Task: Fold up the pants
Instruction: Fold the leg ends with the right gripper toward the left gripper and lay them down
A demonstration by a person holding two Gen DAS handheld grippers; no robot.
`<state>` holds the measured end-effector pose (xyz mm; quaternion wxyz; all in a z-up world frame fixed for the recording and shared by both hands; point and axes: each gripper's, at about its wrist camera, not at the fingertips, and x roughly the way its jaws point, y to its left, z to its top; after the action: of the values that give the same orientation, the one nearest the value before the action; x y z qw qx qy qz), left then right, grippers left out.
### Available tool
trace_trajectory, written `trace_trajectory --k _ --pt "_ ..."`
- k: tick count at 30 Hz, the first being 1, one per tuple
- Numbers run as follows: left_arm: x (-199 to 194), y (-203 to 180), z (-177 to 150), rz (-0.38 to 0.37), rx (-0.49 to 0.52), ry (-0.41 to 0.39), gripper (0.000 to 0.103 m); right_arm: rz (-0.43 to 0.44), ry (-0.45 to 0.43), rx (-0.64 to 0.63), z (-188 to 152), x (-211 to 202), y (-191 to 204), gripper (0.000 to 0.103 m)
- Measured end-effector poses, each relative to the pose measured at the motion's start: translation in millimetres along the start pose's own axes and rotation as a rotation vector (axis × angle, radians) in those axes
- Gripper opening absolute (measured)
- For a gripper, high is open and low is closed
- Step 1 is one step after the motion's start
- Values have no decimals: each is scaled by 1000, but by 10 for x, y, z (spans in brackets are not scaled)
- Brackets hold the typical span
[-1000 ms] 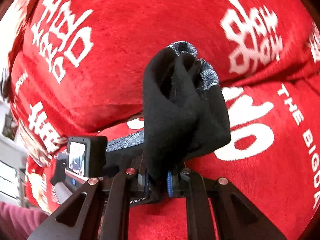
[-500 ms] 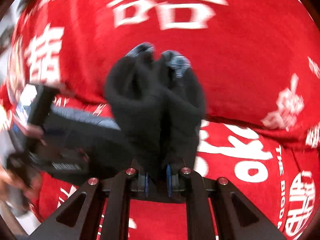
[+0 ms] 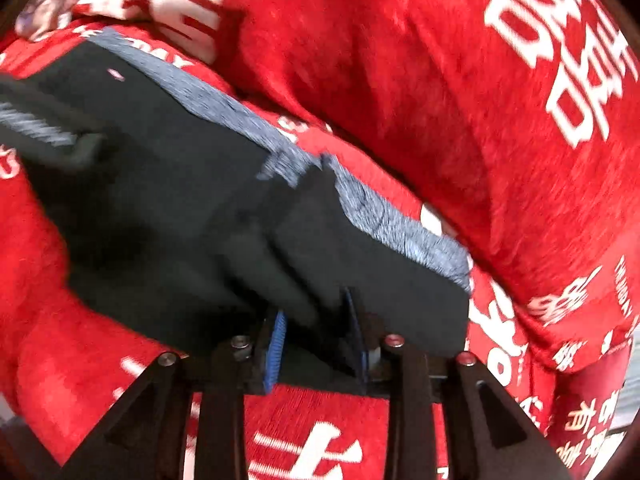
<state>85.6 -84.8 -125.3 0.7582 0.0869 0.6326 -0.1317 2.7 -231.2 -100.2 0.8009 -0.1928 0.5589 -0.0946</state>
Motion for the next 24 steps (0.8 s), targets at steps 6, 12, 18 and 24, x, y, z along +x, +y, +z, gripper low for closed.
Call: trace_trajectory --k 6,12,18,24 --pt "-168 -314 91 -135 96 -1 103 290 -49 208 -104 -408 -358 43" --pt "-194 -939 135 -283 205 22 98 746 103 1102 -867 421 -1467 43" --pt "85 -1389 184 -368 241 134 65 881 143 1298 -1191 823 -1572 43" --pt "288 -1544 111 -372 264 204 38 927 123 1401 -1303 1002 -1574 43"
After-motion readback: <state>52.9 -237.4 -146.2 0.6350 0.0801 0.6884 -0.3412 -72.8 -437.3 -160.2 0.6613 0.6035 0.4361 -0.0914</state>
